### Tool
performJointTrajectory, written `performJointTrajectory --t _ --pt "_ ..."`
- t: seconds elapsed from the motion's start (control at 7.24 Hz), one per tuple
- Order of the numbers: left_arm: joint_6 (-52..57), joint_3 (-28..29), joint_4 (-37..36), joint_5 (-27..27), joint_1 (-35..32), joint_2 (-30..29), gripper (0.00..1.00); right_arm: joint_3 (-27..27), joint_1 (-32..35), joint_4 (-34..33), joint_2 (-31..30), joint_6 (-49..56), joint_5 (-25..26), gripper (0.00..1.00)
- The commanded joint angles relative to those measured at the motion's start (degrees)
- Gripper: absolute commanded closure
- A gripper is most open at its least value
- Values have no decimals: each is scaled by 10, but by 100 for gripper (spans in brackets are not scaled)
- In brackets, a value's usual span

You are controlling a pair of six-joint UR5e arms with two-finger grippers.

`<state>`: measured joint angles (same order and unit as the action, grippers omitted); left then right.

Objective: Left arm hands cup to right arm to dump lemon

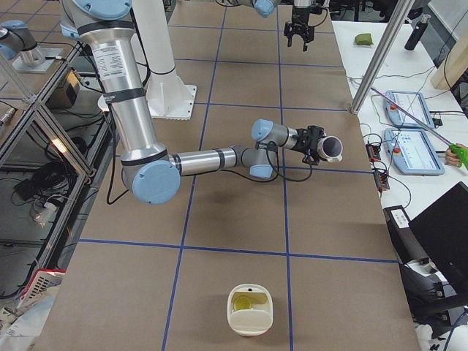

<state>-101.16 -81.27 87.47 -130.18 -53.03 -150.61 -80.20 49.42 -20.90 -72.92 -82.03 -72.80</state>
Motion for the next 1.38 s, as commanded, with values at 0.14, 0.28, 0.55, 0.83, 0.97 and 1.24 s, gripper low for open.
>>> performJointTrajectory --t 0.14,0.28,0.55,0.83,0.97,1.24 --pt "1 34 1 18 5 -33 0 -85 -107 -156 38 57 112 94" --pt "21 73 -2 30 14 -68 0 -85 -151 -186 65 97 159 94" --pt "35 80 -10 34 21 -78 0 -86 -215 -268 112 103 235 94" --pt "54 79 -19 33 28 -78 0 -83 -253 -273 124 147 275 93" --pt "91 78 -60 33 35 -86 1 -83 -267 -312 145 146 305 93" --pt "148 77 -116 34 58 -92 2 -82 -302 -333 160 147 354 94"
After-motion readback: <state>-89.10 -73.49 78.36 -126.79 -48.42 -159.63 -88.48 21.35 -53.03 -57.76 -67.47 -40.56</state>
